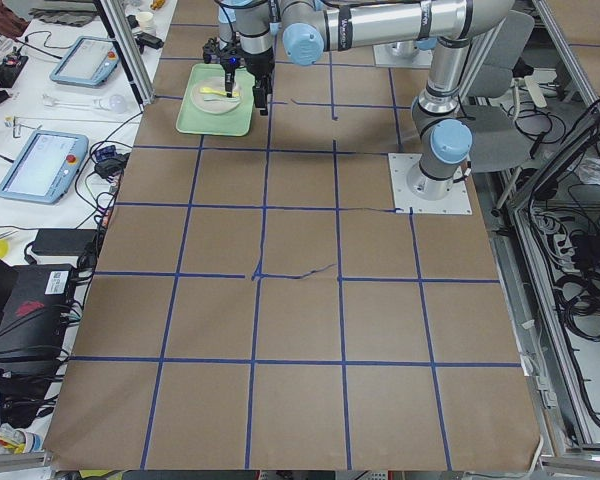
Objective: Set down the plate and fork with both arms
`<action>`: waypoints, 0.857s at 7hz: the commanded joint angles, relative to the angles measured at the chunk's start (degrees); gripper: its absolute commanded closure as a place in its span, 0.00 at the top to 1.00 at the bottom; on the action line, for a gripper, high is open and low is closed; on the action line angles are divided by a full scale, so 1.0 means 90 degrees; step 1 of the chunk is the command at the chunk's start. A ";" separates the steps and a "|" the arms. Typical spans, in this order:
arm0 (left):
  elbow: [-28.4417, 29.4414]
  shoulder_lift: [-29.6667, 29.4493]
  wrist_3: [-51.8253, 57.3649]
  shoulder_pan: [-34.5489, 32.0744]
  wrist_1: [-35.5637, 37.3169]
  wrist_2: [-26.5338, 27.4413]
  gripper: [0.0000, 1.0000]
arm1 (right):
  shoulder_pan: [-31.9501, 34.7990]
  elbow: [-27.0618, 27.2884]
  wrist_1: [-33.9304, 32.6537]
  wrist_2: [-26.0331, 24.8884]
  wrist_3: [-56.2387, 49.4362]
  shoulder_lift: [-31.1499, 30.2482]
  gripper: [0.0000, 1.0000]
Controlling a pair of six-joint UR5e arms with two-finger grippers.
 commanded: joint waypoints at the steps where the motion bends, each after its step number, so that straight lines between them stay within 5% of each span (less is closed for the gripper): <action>1: -0.0082 0.0022 0.0029 0.0000 0.0063 -0.0003 1.00 | 0.0024 0.0000 0.0003 -0.0010 0.0000 0.0002 0.34; 6: -0.0444 0.0168 0.0146 0.0068 0.0278 0.0055 1.00 | 0.0024 -0.0010 0.0052 -0.0010 -0.0059 -0.0066 0.20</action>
